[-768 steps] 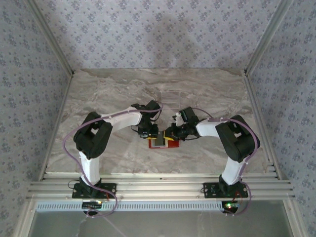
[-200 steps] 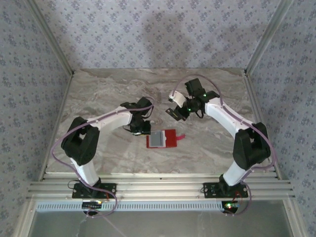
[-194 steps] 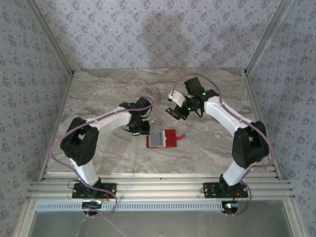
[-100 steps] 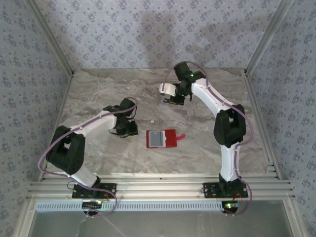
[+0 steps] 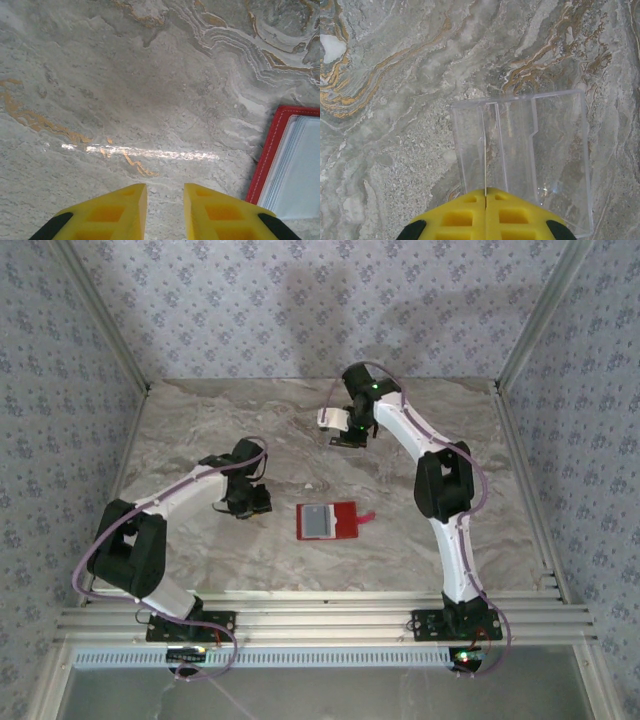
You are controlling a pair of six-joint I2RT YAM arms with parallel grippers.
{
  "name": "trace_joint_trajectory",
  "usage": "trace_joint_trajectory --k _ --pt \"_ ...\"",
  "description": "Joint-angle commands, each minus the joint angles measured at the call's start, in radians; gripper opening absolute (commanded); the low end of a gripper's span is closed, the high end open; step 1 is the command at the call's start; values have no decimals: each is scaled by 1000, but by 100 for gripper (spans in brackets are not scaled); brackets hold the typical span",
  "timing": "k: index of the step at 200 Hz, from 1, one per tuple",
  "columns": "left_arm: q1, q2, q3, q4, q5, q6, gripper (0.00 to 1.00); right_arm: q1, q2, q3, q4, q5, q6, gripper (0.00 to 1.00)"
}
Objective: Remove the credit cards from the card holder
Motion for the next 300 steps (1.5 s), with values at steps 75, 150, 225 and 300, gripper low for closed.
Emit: trace_joint_trajectory --k 75,150,225,300 --pt "7 -37 -35 5 7 0 27 61 31 2 -168 47 -187 0" --pt "7 -34 -31 0 12 7 27 79 -53 -29 -85 136 -123 0" --pt "9 -18 -17 -5 10 6 27 36 -5 79 -36 168 -188 0" --pt "17 -15 -17 -15 8 5 27 24 63 90 -1 127 -221 0"
